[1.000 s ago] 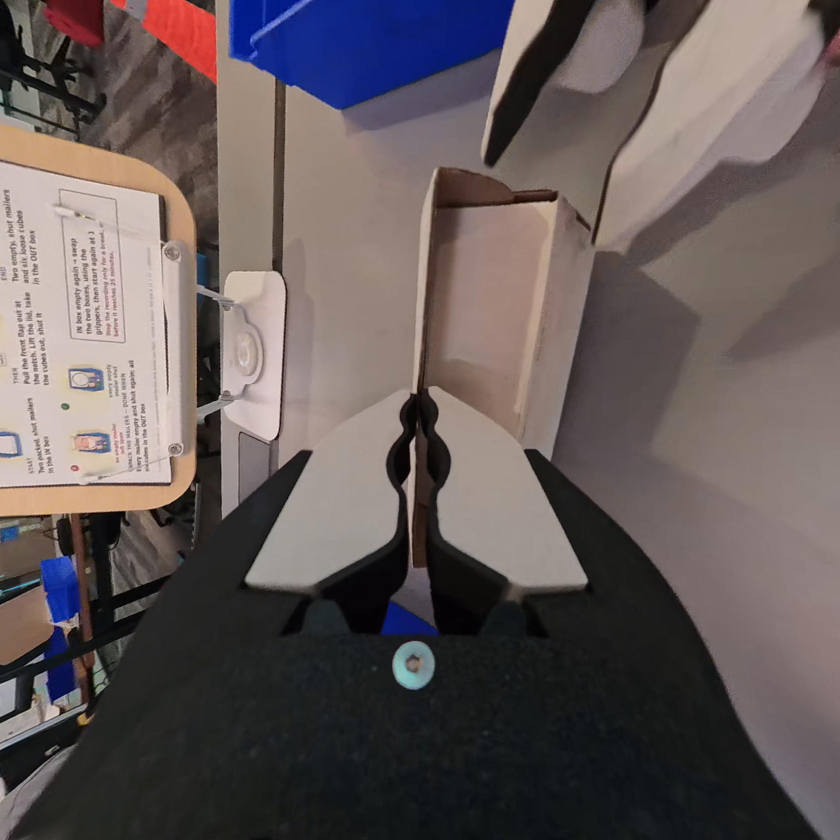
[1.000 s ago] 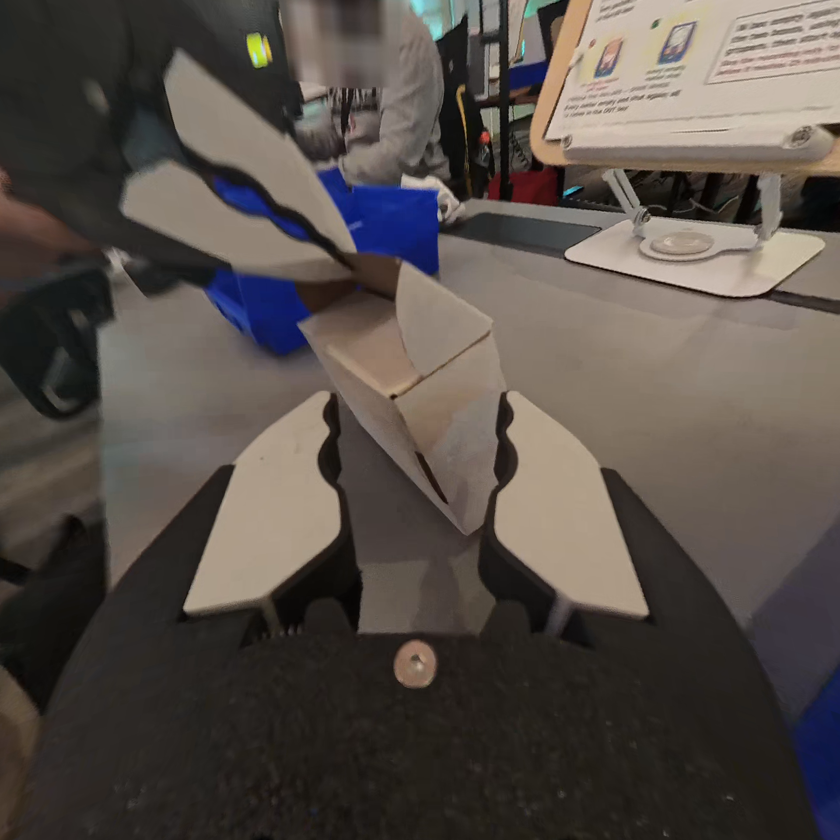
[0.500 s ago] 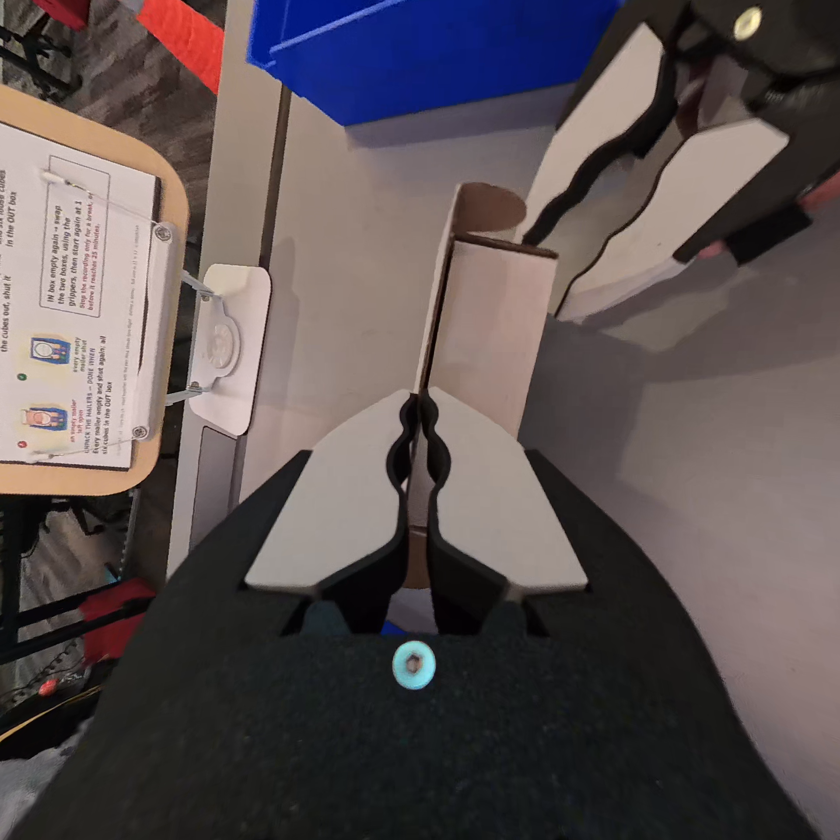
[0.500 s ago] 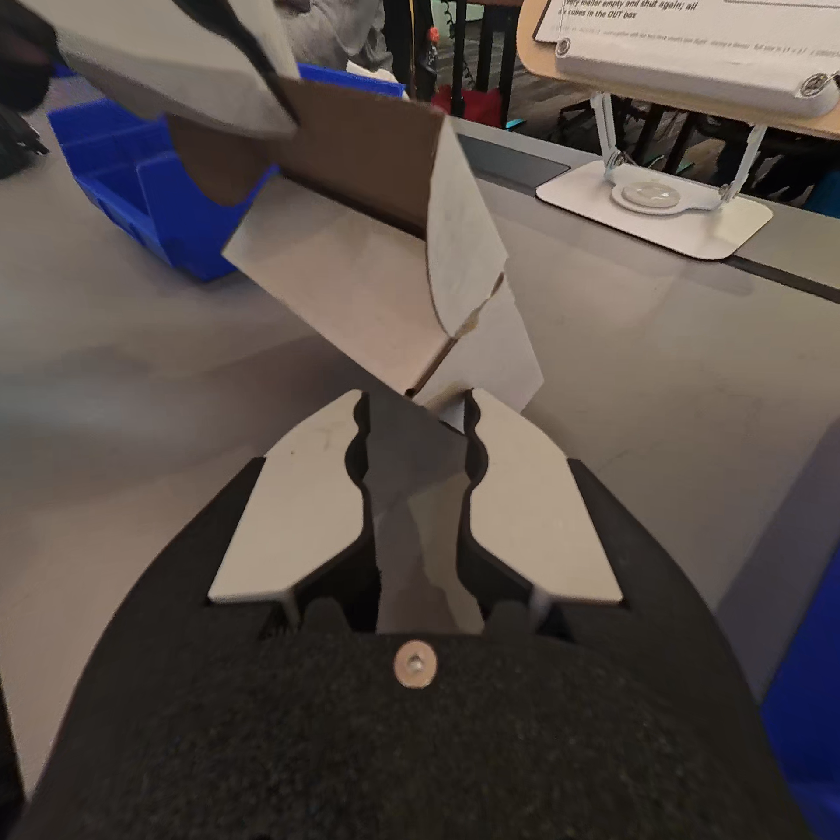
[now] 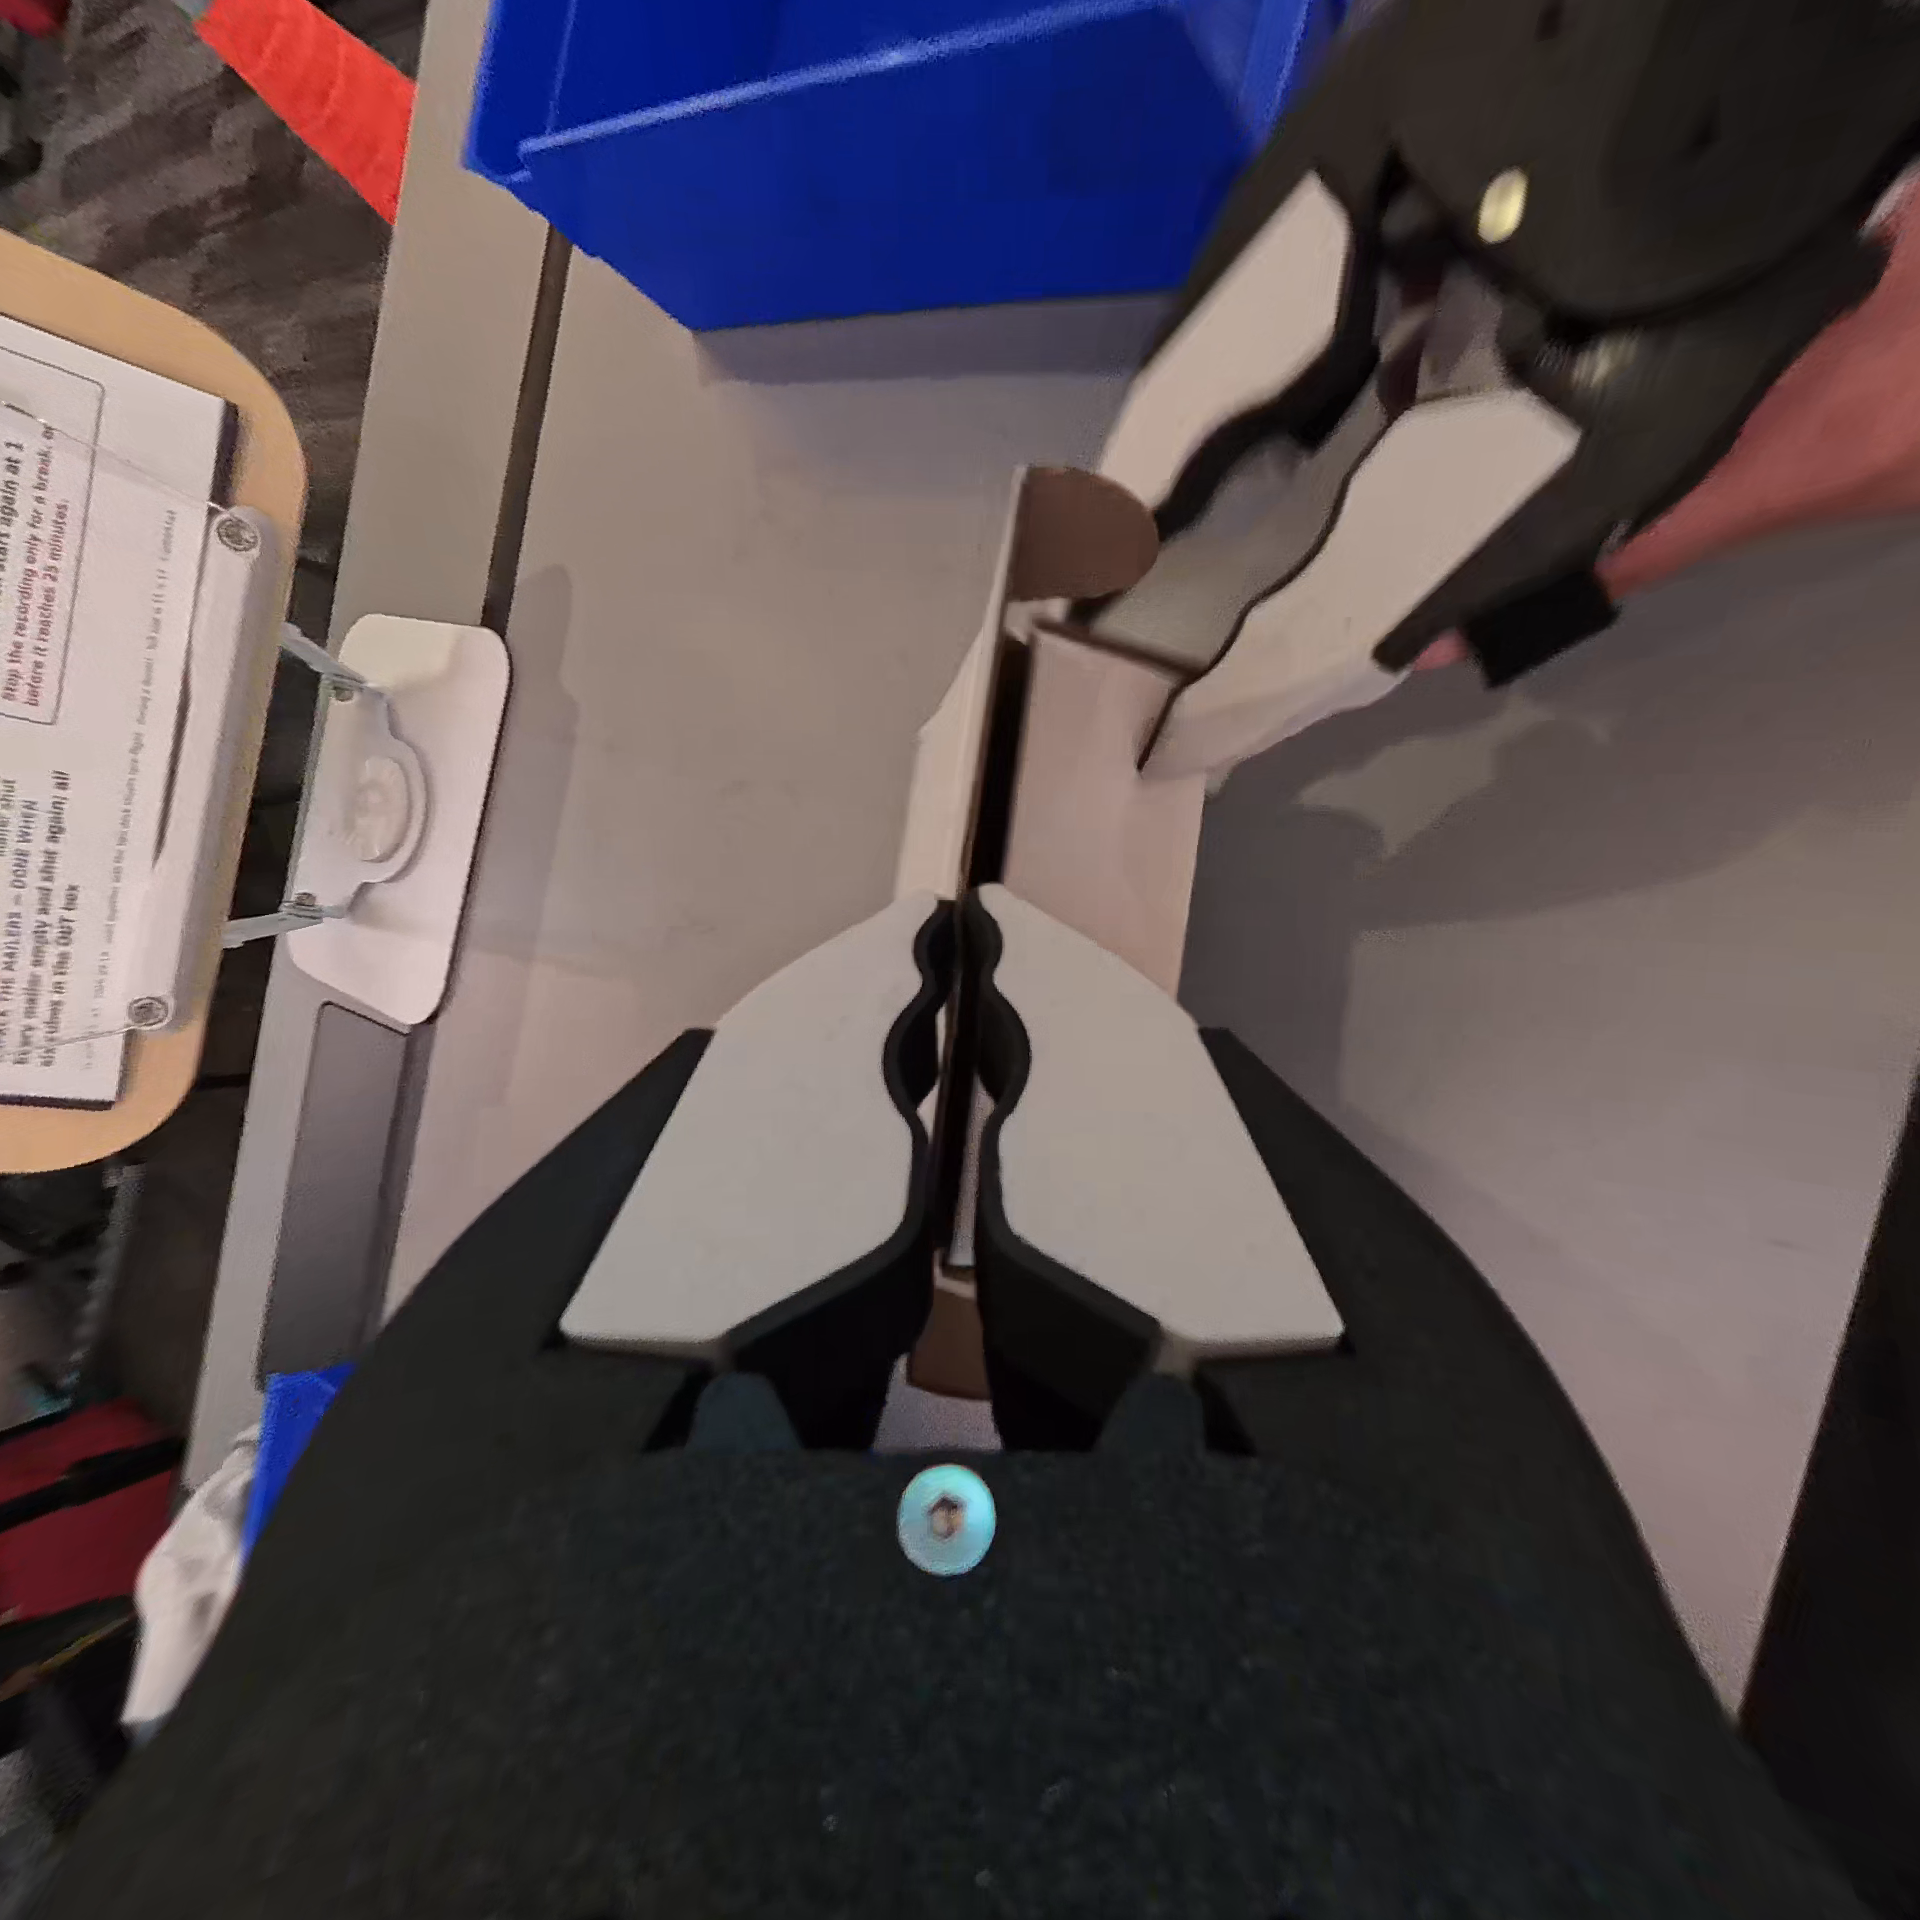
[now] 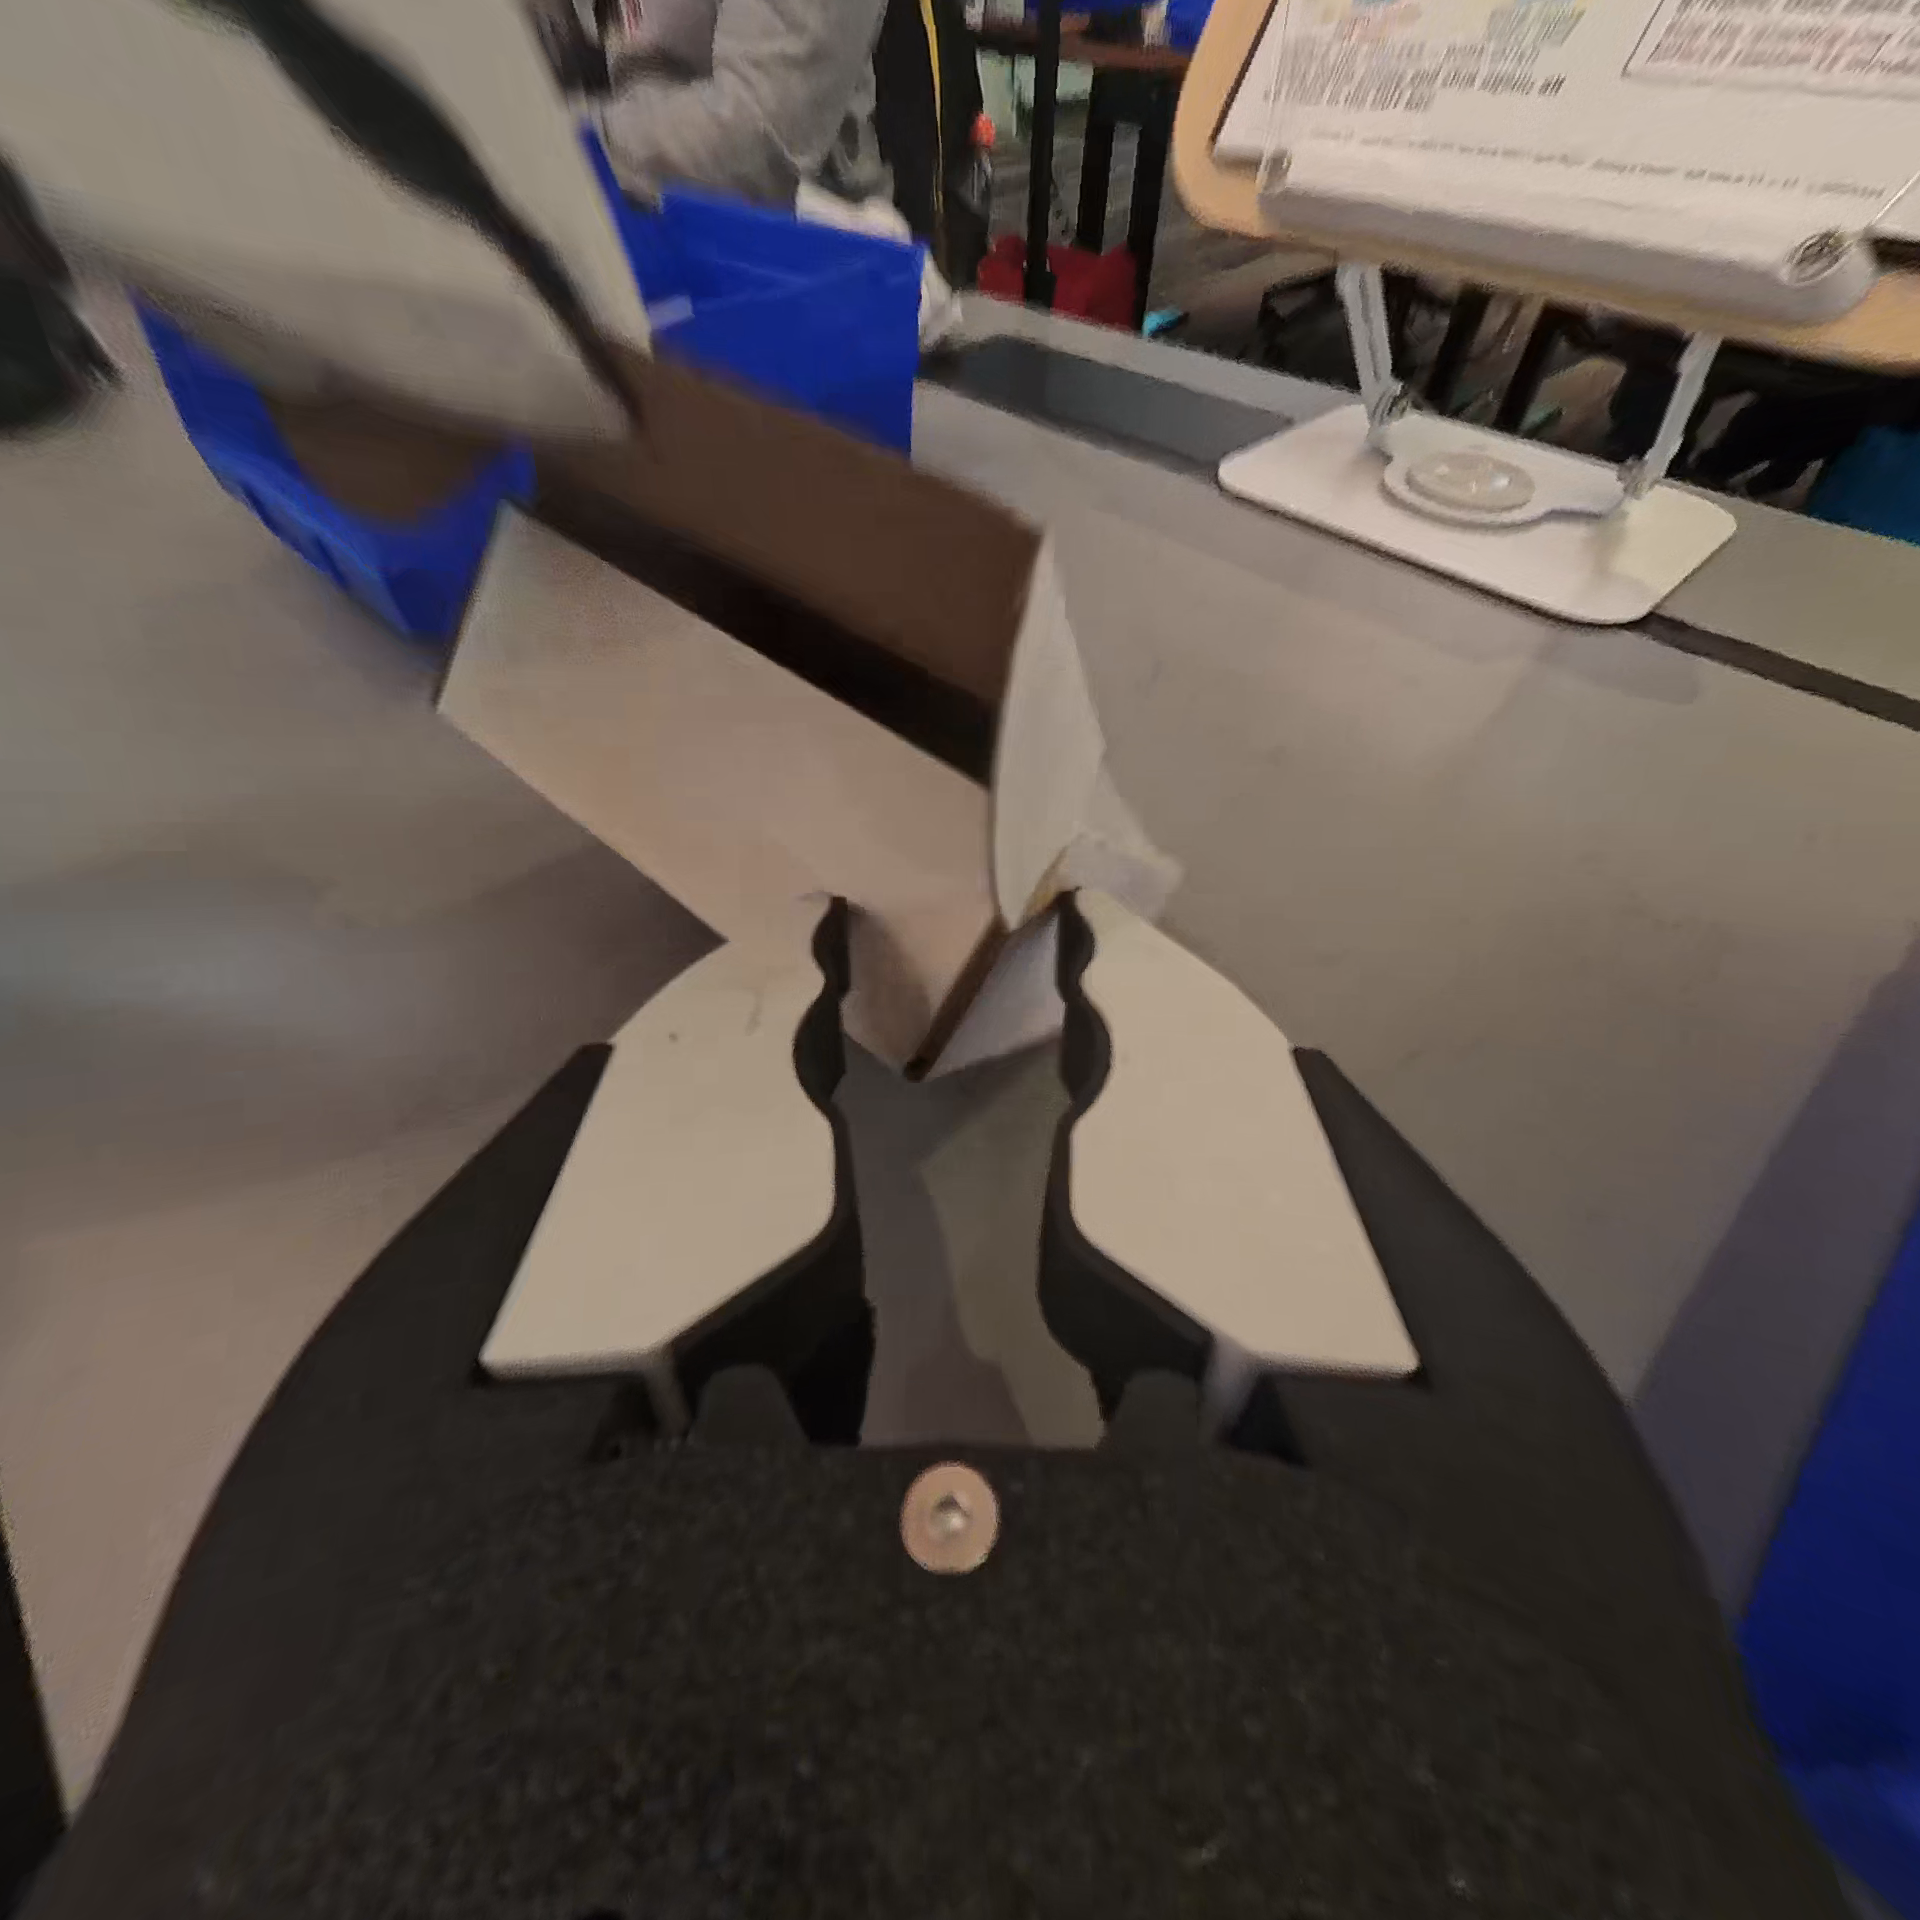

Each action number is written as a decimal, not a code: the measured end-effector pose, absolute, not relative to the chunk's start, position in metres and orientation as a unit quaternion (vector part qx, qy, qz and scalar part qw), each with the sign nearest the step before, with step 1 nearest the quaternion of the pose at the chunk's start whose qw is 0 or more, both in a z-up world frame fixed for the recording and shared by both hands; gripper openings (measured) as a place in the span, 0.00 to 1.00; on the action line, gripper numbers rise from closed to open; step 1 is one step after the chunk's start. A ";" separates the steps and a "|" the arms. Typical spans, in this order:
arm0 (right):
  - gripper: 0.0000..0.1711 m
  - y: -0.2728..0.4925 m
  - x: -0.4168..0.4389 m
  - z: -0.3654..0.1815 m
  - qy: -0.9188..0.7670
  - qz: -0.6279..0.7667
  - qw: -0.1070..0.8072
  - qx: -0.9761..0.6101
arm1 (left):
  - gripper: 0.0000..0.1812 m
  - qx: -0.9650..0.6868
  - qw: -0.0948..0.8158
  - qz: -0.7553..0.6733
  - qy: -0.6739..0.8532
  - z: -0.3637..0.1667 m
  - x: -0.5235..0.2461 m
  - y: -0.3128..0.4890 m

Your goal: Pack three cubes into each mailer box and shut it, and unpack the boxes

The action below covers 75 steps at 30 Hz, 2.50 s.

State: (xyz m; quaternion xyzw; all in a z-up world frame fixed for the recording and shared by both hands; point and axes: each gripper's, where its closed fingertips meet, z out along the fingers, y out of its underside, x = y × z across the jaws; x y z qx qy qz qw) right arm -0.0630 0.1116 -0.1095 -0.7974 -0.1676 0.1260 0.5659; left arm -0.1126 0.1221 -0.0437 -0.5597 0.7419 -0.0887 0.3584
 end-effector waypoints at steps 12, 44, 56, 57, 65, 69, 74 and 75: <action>0.16 0.102 -0.075 -0.111 -0.262 0.151 0.565 -0.768 | 0.01 -0.539 0.377 -0.067 0.751 -0.030 -0.122 0.129; 0.17 0.106 -0.107 -0.150 -0.250 0.213 0.475 -0.816 | 0.03 -0.664 0.287 -0.077 0.686 -0.124 -0.025 0.301; 0.56 0.127 -0.056 -0.120 -0.264 0.172 0.540 -0.780 | 0.35 -0.589 0.480 -0.233 0.607 0.007 -0.117 0.192; 0.59 0.133 -0.053 -0.124 -0.257 0.182 0.532 -0.786 | 0.35 -0.590 0.481 -0.246 0.600 0.003 -0.133 0.173; 0.73 0.157 -0.061 -0.154 -0.292 0.176 0.469 -0.815 | 0.27 -0.626 0.463 -0.315 0.543 -0.073 -0.238 0.062; 0.67 0.158 -0.065 -0.156 -0.301 0.156 0.464 -0.819 | 0.26 -0.660 0.456 -0.314 0.508 -0.091 -0.269 0.051; 0.66 0.158 -0.064 -0.156 -0.294 0.159 0.471 -0.816 | 0.23 -0.695 0.436 -0.301 0.486 -0.113 -0.291 0.062; 0.66 0.158 -0.064 -0.156 -0.293 0.158 0.471 -0.817 | 0.23 -0.701 0.436 -0.286 0.486 -0.116 -0.295 0.069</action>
